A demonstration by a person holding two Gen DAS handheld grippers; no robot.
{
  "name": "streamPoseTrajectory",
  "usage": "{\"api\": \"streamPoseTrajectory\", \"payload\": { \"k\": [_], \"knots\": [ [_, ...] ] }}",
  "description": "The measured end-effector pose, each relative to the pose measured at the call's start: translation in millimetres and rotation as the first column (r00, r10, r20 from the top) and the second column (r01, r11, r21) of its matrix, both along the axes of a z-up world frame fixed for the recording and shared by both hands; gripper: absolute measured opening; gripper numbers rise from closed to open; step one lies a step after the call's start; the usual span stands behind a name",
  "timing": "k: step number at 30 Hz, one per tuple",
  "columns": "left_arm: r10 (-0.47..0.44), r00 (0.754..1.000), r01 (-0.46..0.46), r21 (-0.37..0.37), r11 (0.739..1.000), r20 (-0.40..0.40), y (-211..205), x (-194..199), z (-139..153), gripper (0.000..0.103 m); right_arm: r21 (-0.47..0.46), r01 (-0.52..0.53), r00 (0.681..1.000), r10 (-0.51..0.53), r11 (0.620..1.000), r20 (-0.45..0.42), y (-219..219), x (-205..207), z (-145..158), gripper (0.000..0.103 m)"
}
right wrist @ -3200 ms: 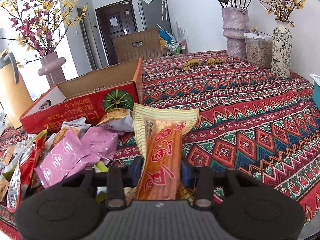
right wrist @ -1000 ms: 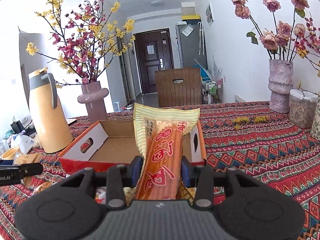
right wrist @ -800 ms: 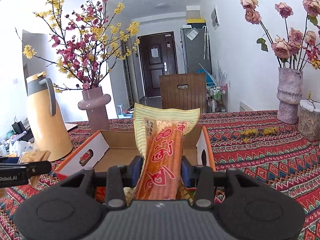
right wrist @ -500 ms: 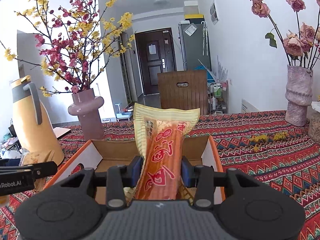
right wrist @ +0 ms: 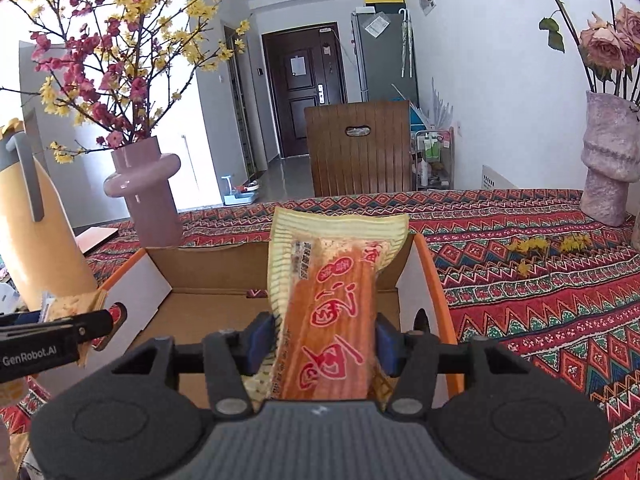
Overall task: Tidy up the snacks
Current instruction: 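Lower both packets into the box and open both grippers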
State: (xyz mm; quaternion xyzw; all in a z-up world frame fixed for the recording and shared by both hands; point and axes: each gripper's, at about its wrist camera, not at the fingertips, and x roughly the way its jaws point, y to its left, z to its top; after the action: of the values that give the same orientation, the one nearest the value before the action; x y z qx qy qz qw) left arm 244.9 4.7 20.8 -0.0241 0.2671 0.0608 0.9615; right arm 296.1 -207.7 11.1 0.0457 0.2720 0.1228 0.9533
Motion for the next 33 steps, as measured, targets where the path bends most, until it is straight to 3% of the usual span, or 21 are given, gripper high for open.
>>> {"api": "streamPoseTrajectory", "payload": {
  "k": [1,3,5,10,21,33],
  "knots": [
    [-0.001,1.000,0.001,0.000,1.000,0.006,0,-2,0,0.072,0.000,0.005,1.000,-0.005,1.000,0.003,-1,-1,0,0.065],
    [0.007,1.000,-0.008,0.002,1.000,0.030,1,-5,3,0.092,0.014,0.014,1.000,-0.014,1.000,0.014,-4,-3,1,0.074],
    [0.022,0.998,-0.022,-0.001,1.000,0.061,3,-10,6,0.102,0.025,0.022,0.999,-0.023,0.999,0.027,-6,-5,3,0.093],
    [0.027,0.996,-0.026,-0.015,1.000,0.086,3,-15,10,0.103,0.059,0.028,0.998,-0.032,0.998,0.057,-13,-10,7,0.103],
    [0.017,0.993,-0.017,-0.003,1.000,0.115,-6,-41,36,0.103,0.074,0.035,0.992,-0.043,0.997,0.121,-18,-34,36,0.103],
    [-0.014,0.989,0.013,0.009,1.000,0.148,0,-108,52,0.103,0.045,-0.007,0.988,0.000,0.999,0.151,-13,-109,50,0.103]
  ]
}}
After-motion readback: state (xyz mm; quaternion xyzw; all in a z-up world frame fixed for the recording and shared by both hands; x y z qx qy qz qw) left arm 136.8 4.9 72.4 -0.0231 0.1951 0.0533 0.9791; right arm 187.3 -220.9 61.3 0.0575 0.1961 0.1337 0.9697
